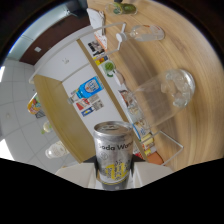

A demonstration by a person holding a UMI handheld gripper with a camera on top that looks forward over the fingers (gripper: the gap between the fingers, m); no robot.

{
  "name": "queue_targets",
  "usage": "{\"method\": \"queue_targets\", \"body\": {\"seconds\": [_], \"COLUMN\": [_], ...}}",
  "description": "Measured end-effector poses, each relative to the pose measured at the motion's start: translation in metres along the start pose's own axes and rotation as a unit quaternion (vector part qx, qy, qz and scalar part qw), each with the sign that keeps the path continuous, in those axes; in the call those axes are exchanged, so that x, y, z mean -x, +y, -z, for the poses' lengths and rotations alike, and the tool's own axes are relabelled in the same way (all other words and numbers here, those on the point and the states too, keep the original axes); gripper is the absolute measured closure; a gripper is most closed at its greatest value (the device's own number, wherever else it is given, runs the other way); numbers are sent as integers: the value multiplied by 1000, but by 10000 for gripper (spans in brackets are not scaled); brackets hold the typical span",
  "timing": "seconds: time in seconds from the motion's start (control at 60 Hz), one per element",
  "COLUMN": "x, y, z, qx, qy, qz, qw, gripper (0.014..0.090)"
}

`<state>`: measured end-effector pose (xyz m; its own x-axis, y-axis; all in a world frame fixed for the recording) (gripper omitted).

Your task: Make me a cup of Mojito.

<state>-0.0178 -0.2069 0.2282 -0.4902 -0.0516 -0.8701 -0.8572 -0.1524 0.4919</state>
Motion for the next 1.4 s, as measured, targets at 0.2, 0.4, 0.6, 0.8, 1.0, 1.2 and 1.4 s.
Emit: {"method": "queue_targets", "body": {"seconds": [0.2,0.4,0.6,0.8,1.0,1.2,1.4], "x": [9,18,34,1,-73,-136,-170], "y": [7,6,18,36,21,-3,-9], "z": [-2,-4,-8,-22,-29,-30,-25], "qx": [10,4,-20,1,42,73,89], "qy": [-9,32,75,70,106,142,153], "qz": [-6,221,628,780,819,822,826], "qw": [1000,975,774,622,563,547,535], "gripper": [538,539,535,536,538,537,535]}}
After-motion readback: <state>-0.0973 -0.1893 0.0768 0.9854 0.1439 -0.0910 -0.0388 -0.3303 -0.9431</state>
